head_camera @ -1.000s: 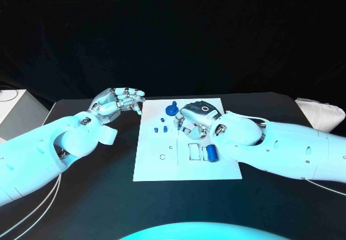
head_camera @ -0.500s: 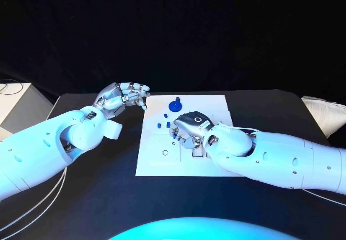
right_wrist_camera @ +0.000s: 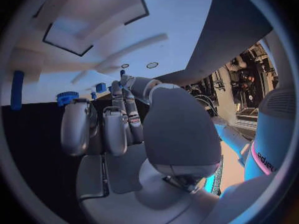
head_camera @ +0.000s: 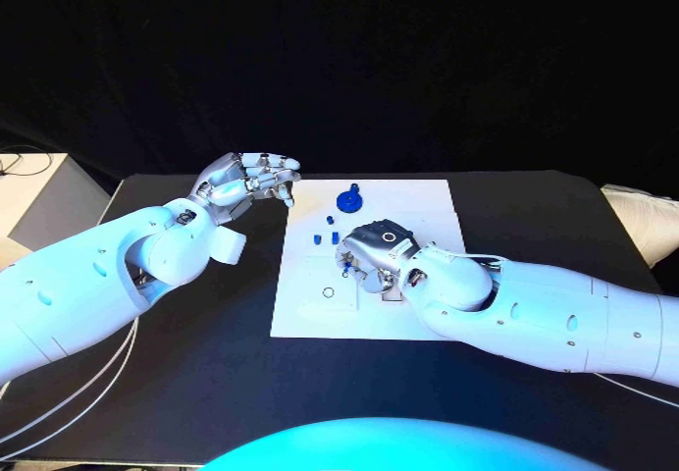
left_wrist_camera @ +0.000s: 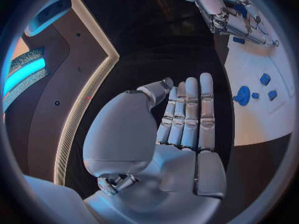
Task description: Assemble the parts on the task board
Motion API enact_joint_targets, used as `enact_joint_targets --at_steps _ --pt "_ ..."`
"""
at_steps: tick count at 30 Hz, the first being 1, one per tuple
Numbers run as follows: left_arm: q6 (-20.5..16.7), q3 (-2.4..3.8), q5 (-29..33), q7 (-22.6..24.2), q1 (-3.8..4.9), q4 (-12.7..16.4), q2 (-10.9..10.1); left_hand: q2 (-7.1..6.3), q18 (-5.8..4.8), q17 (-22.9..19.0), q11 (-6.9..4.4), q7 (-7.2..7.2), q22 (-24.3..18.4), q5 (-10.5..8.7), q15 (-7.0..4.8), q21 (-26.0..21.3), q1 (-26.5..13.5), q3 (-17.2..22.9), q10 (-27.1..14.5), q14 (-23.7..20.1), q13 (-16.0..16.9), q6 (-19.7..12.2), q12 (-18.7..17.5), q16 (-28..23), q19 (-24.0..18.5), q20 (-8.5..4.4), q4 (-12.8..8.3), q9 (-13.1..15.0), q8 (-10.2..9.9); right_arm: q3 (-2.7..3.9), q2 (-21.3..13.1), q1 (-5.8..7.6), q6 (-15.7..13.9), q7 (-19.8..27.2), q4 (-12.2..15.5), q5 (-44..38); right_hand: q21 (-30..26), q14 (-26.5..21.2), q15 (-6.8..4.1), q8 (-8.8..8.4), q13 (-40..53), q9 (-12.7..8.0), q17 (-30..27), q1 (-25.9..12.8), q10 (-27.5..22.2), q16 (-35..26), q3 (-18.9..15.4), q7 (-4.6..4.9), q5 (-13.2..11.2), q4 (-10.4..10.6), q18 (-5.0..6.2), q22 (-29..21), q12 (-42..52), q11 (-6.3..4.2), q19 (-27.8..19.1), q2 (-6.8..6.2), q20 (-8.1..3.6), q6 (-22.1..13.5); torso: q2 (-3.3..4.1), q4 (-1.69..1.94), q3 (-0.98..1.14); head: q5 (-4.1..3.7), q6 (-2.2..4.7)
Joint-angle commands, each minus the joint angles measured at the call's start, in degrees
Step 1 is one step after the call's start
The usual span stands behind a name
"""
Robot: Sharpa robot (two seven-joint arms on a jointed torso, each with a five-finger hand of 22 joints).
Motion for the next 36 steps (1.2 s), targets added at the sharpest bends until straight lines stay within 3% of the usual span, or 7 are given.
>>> enact_joint_targets --at_steps 1,10,36 --pt "0.1 0.04 0.4 0.7 -0.04 0.1 0.1 0.1 0.7 0.1 0.41 0.43 -0.1 0.2 0.02 -0.3 0.5 -0.4 0.0 0.2 -0.1 -0.1 -0.2 -0.3 0.2 0.03 -0.1 -0.1 -0.3 0.02 0.1 -0.08 0.3 -1.0 -0.1 -1.8 -0.1 3.2 -0.45 0.12 0.1 0.1 0.3 -0.2 2.7 0.0 0.0 0.03 0.3 -0.1 0.24 5.5 0.2 -2.13 4.3 0.52 -0.2 0.2 -0.03 -0.02 -0.05 0.04 -0.14" --pt "0.2 0.04 0.4 0.6 -0.04 0.1 0.0 0.1 0.7 0.1 0.41 0.43 -0.1 0.2 0.02 -0.3 0.5 -0.4 0.0 0.2 -0.1 -0.1 -0.2 -0.3 0.2 0.03 -0.1 -0.1 -0.3 0.01 0.1 -0.23 0.6 -0.8 0.1 -1.8 -0.1 3.2 -0.45 0.12 0.1 0.1 0.3 -0.2 2.7 0.0 0.0 0.03 0.3 -0.1 0.24 5.5 0.2 -2.13 4.3 0.52 -0.2 0.2 -0.01 -0.03 0.06 0.38 -0.51" --pt "0.9 0.04 0.4 0.1 -0.04 -0.1 -0.1 0.13 0.71 0.1 0.42 0.46 -0.1 0.2 0.03 -0.4 0.5 -0.5 0.0 0.3 0.0 -0.1 -0.3 -0.4 0.3 0.06 0.0 -0.1 -0.3 -0.05 -0.2 -0.34 0.7 -0.6 1.2 -1.8 0.1 3.2 -0.44 0.13 0.0 0.1 0.4 -0.4 2.8 0.1 0.1 0.04 0.6 -0.3 0.2 5.6 0.1 -2.12 4.3 0.43 -0.2 0.3 -0.05 0.0 -0.05 0.71 -1.21"
